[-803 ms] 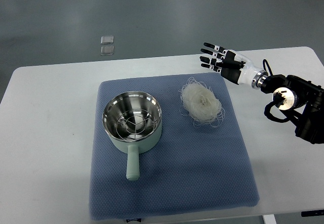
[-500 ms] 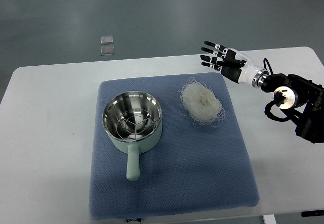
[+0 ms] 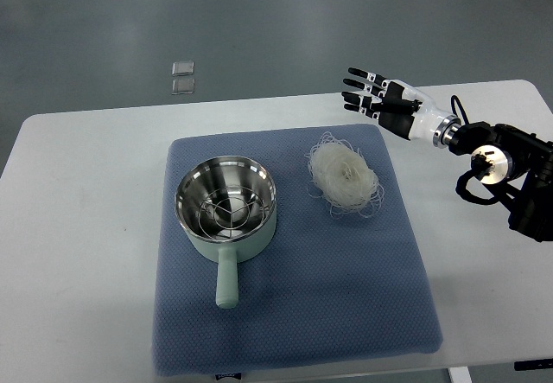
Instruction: Put vermicelli into pot with right hand
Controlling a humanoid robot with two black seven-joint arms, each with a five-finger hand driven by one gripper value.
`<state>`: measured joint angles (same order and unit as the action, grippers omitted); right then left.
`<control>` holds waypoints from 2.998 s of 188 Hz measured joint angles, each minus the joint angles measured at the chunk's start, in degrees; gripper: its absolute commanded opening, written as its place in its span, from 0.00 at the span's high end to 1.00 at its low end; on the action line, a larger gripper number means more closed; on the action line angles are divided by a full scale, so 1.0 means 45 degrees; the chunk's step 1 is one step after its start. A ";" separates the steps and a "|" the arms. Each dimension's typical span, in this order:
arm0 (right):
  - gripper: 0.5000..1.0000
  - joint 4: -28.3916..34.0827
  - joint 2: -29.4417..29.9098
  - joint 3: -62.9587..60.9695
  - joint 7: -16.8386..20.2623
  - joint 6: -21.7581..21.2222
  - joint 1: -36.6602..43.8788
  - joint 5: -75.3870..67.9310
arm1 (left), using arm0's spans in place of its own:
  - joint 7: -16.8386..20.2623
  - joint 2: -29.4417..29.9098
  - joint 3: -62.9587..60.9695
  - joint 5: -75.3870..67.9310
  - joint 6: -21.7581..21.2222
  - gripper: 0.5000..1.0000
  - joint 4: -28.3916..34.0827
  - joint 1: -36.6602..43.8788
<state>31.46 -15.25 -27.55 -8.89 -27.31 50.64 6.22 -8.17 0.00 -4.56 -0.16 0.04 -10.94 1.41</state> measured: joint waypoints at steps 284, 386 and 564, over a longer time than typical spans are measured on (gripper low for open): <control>0.14 0.1890 -0.0733 0.4347 -0.2497 0.1547 0.2334 1.5745 | 0.0000 0.0000 -0.0003 -0.0003 -0.0009 0.00 -0.0012 0.0000; 0.75 0.1604 -0.0283 0.4981 -0.2501 0.2898 0.1891 1.5748 | -0.0001 0.0000 -0.0002 -0.0003 -0.0008 0.00 -0.0011 0.0000; 1.00 0.1745 -0.0316 0.5163 -0.3550 0.2835 0.3346 1.5726 | -0.0001 0.0000 -0.0002 -0.0003 -0.0007 0.00 -0.0010 0.0000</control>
<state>39.32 -16.67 -4.31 -24.86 -14.55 65.70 76.99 -8.17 0.00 -4.57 -0.18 0.00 -10.98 1.41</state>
